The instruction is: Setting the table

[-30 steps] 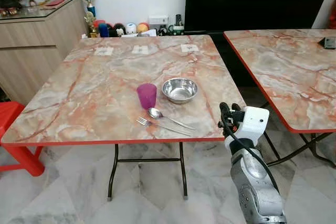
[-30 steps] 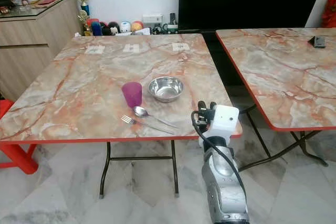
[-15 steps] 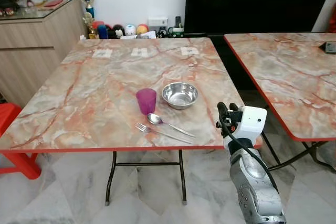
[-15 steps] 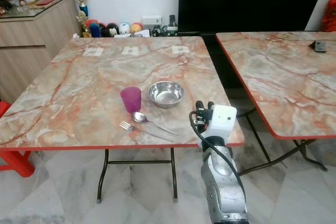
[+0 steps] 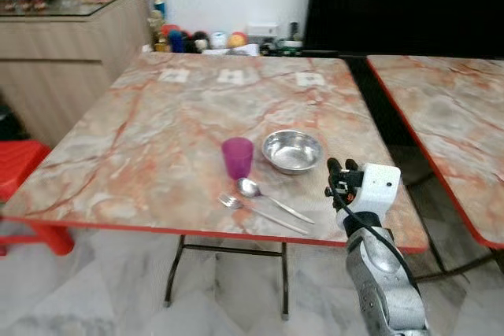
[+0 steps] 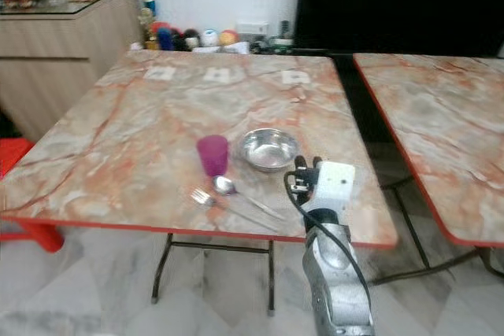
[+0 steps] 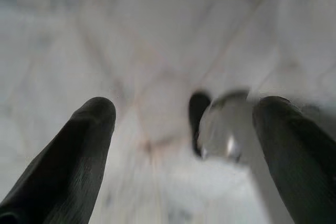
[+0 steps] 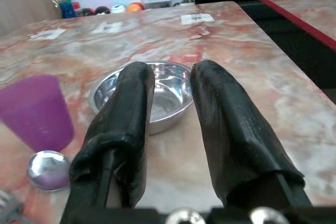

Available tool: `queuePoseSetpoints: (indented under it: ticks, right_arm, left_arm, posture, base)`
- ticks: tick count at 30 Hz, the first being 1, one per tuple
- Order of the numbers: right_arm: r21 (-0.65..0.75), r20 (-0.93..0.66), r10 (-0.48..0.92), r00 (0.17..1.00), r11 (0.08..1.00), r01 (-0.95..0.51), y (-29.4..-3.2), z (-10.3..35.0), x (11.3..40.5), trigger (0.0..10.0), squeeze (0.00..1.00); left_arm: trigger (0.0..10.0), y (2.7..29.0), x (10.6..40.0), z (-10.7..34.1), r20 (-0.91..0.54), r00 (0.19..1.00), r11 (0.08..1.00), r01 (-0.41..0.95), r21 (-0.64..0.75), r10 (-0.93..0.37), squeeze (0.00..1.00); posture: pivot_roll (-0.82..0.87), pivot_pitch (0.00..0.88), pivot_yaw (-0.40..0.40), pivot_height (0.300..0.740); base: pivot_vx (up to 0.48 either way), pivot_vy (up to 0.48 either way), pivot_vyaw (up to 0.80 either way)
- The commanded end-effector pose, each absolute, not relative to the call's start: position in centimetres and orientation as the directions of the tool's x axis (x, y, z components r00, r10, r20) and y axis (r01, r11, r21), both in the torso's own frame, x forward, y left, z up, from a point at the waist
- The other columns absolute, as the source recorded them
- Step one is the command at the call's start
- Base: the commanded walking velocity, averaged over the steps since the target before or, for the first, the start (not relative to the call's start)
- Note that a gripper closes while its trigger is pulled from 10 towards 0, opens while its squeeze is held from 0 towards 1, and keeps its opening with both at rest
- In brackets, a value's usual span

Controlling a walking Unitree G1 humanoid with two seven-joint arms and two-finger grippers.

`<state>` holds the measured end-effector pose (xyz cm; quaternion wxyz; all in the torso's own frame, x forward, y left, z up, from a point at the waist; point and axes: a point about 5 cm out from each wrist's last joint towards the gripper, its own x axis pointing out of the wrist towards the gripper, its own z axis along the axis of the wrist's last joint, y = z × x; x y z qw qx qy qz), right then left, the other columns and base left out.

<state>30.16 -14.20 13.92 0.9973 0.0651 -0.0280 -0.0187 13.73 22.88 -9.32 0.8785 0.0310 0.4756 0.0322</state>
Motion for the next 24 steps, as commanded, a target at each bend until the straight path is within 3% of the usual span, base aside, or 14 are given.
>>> queuePoseSetpoints:
  ticks: [1,7,10,20,24]
  right_arm:
    - [0.106,0.050,-0.140,0.989,0.985,0.134,-16.7,13.9,29.0,10.0,0.00]
    - [-0.005,0.005,-0.339,0.941,0.941,0.339,-21.4,12.5,25.6,10.0,0.00]
    - [-0.061,-0.155,-0.484,0.861,0.875,0.481,-25.0,9.0,22.4,10.0,0.00]
    - [-0.150,-0.428,-0.442,0.789,0.895,0.420,-25.8,1.7,19.4,10.0,0.00]
    - [-0.129,-0.556,-0.327,0.765,0.942,0.309,-24.5,-1.9,19.1,10.0,0.00]
  left_arm:
    - [10.0,22.7,13.9,-9.3,-0.833,0.547,0.996,-0.031,0.085,0.088,0.00]
    - [10.0,22.8,13.8,-9.3,-0.837,0.540,0.995,-0.018,0.094,0.089,0.00]
    - [10.0,23.2,13.5,-9.3,-0.839,0.537,0.995,-0.020,0.098,0.093,0.00]
    - [10.0,23.0,13.8,-9.3,-0.831,0.548,0.995,-0.019,0.095,0.090,0.00]
    - [10.0,22.7,14.0,-9.3,-0.830,0.551,0.996,-0.026,0.087,0.087,0.00]
  posture:
    - [-0.02,0.007,0.009,0.740]
    - [-0.05,0.014,0.014,0.740]
    - [-0.07,0.014,0.018,0.740]
    - [-0.05,0.007,0.015,0.740]
    - [-0.05,0.004,0.018,0.740]
  base:
    - [0.000,0.000,0.00]
    - [0.000,0.000,0.00]
    - [0.000,0.000,0.00]
    - [0.000,0.000,0.00]
    - [0.000,0.000,0.00]
